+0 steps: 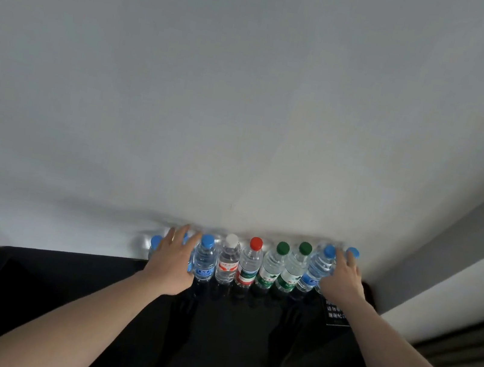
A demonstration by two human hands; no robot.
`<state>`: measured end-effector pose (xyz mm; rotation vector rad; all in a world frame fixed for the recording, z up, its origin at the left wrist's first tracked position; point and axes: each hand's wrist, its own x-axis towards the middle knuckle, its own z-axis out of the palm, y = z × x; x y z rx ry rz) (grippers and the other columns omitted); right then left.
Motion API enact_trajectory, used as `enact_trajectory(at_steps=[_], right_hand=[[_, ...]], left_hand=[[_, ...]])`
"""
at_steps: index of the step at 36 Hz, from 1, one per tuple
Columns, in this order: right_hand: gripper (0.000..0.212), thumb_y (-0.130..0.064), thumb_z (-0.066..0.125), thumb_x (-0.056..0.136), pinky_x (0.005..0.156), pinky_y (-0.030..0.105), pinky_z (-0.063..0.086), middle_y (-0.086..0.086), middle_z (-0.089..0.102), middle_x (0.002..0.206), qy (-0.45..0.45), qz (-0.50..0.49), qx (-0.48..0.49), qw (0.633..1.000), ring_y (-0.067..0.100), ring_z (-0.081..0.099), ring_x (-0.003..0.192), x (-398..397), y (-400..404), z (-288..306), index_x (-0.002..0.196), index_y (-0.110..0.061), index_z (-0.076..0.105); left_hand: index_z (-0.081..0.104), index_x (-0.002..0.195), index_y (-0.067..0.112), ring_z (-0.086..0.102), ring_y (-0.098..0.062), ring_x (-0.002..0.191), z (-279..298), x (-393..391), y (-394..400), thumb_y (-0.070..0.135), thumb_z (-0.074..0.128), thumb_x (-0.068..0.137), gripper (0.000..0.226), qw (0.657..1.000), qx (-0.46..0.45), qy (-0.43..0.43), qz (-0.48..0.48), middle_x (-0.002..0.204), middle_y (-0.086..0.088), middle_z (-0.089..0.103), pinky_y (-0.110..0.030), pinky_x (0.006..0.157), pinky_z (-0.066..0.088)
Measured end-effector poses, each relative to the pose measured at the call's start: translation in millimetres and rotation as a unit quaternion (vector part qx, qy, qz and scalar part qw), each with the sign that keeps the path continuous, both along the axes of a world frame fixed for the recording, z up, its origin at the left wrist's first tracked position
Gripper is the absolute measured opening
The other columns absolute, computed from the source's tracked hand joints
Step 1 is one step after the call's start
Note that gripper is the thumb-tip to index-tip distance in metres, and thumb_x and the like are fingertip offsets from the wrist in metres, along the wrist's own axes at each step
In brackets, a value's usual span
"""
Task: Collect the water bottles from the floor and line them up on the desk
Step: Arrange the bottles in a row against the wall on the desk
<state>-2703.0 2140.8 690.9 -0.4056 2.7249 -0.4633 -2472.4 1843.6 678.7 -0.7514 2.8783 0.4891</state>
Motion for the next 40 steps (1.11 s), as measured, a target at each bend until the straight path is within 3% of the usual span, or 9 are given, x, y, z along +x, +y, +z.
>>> enact_trajectory(at_steps=[3, 6, 12, 17, 20, 25, 32, 40], right_hand=[[0.093, 0.0, 0.056, 0.08, 0.121, 0.046, 0.016, 0.006, -0.005, 0.167, 0.002, 0.017, 0.015, 1.0, 0.033, -0.004, 0.153, 8, -4, 0, 0.159, -0.019, 0.009], [0.089, -0.01, 0.059, 0.085, 0.122, 0.049, 0.014, 0.007, -0.006, 0.166, 0.008, 0.056, 0.042, 0.997, 0.035, -0.004, 0.152, 16, -11, 2, 0.159, -0.019, 0.01], [0.089, -0.009, 0.057, 0.083, 0.123, 0.052, 0.015, 0.005, -0.001, 0.167, 0.001, 0.094, 0.042, 0.995, 0.034, -0.003, 0.153, 34, -34, 14, 0.159, -0.022, 0.013], [0.09, -0.011, 0.058, 0.085, 0.123, 0.054, 0.011, 0.002, 0.001, 0.167, 0.01, 0.157, 0.021, 0.987, 0.031, -0.005, 0.153, 56, -57, 20, 0.159, -0.025, 0.01], [0.086, -0.023, 0.058, 0.089, 0.123, 0.056, 0.01, 0.003, 0.001, 0.167, 0.009, 0.198, 0.031, 0.98, 0.033, -0.003, 0.153, 70, -69, 20, 0.159, -0.026, 0.008], [0.082, -0.027, 0.057, 0.091, 0.122, 0.059, 0.012, 0.007, -0.003, 0.167, -0.026, 0.199, 0.045, 0.979, 0.037, -0.003, 0.152, 90, -76, 20, 0.159, -0.023, 0.011], [0.082, -0.025, 0.055, 0.092, 0.124, 0.052, 0.01, 0.002, -0.004, 0.168, -0.02, 0.211, -0.041, 0.976, 0.031, -0.005, 0.153, 140, -71, 28, 0.159, -0.028, 0.008], [0.082, -0.034, 0.057, 0.094, 0.125, 0.043, 0.01, -0.007, -0.003, 0.167, 0.007, 0.238, -0.1, 0.966, 0.024, -0.004, 0.154, 235, -54, 55, 0.158, -0.037, 0.006]], left_hand=[[-0.001, 0.16, 0.03, -0.005, -0.032, 0.154, 1, 2, 10, 0.016, 0.063, 0.083, 0.101, 0.996, -0.059, -0.029, -0.064, 0.166, 0.0, -0.007, -0.052, 0.124, 0.014], [-0.011, 0.159, 0.027, -0.014, -0.032, 0.153, 4, 0, 19, 0.017, 0.06, 0.088, 0.102, 0.994, -0.054, -0.067, -0.073, 0.167, 0.001, -0.015, -0.053, 0.123, 0.002], [-0.009, 0.16, 0.025, -0.011, -0.035, 0.153, 18, -5, 24, 0.015, 0.06, 0.088, 0.1, 0.992, -0.044, -0.096, -0.064, 0.168, -0.001, -0.011, -0.054, 0.124, 0.008], [-0.009, 0.159, 0.027, -0.009, -0.034, 0.154, 24, 6, 26, 0.013, 0.059, 0.089, 0.099, 0.995, -0.033, -0.075, -0.055, 0.168, 0.0, -0.011, -0.05, 0.124, 0.007], [-0.008, 0.16, 0.026, -0.009, -0.032, 0.154, 28, 18, 26, 0.016, 0.058, 0.09, 0.096, 0.995, -0.035, -0.076, -0.05, 0.168, -0.001, -0.013, -0.051, 0.125, 0.007], [-0.002, 0.161, 0.026, -0.008, -0.03, 0.154, 41, 48, 28, 0.022, 0.056, 0.092, 0.09, 0.997, -0.028, -0.059, -0.047, 0.168, 0.001, -0.011, -0.047, 0.126, 0.004], [0.002, 0.16, 0.035, -0.014, -0.017, 0.153, 55, 118, 36, 0.034, 0.058, 0.093, 0.087, 1.0, -0.003, 0.012, -0.029, 0.165, 0.013, -0.017, -0.035, 0.122, -0.002], [-0.001, 0.16, 0.037, -0.021, -0.017, 0.152, 74, 205, 54, 0.037, 0.058, 0.094, 0.088, 1.0, 0.003, 0.013, -0.02, 0.163, 0.013, -0.025, -0.039, 0.124, -0.001]])
